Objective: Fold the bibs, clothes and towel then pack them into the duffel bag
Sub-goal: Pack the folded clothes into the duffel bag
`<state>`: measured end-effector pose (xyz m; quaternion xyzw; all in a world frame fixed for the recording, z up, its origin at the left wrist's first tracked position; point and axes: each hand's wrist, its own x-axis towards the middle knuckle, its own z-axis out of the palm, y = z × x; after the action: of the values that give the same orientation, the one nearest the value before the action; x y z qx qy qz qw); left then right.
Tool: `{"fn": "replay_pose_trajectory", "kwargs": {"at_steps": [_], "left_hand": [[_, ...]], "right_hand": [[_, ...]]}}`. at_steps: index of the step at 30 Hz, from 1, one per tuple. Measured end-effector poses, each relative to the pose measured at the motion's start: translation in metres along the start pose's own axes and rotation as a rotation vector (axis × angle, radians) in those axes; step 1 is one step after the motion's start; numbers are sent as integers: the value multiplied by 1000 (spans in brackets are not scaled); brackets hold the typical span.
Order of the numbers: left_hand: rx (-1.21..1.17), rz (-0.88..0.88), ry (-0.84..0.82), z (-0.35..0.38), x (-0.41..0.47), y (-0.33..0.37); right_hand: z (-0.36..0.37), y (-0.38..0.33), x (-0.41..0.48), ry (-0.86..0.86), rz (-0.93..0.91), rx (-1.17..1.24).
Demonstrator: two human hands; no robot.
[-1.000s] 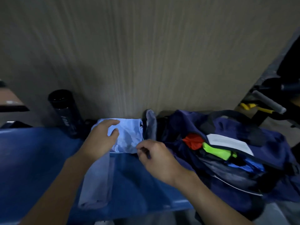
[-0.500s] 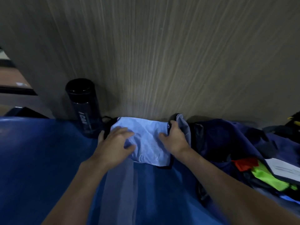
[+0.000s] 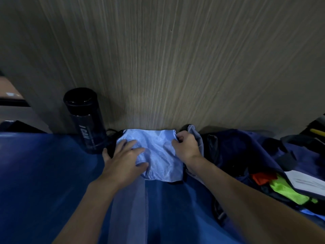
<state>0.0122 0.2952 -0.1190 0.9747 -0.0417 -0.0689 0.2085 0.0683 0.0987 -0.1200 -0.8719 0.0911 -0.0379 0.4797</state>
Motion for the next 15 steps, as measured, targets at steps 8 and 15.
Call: {"fn": "replay_pose_trajectory", "kwargs": {"at_steps": [8, 15], "left_hand": [[-4, -18, 6, 3, 2, 0], [-59, -21, 97, -1, 1, 0]], "right_hand": [[-4, -2, -1, -158, 183, 67], [-13, -11, -2, -97, 63, 1]]}}
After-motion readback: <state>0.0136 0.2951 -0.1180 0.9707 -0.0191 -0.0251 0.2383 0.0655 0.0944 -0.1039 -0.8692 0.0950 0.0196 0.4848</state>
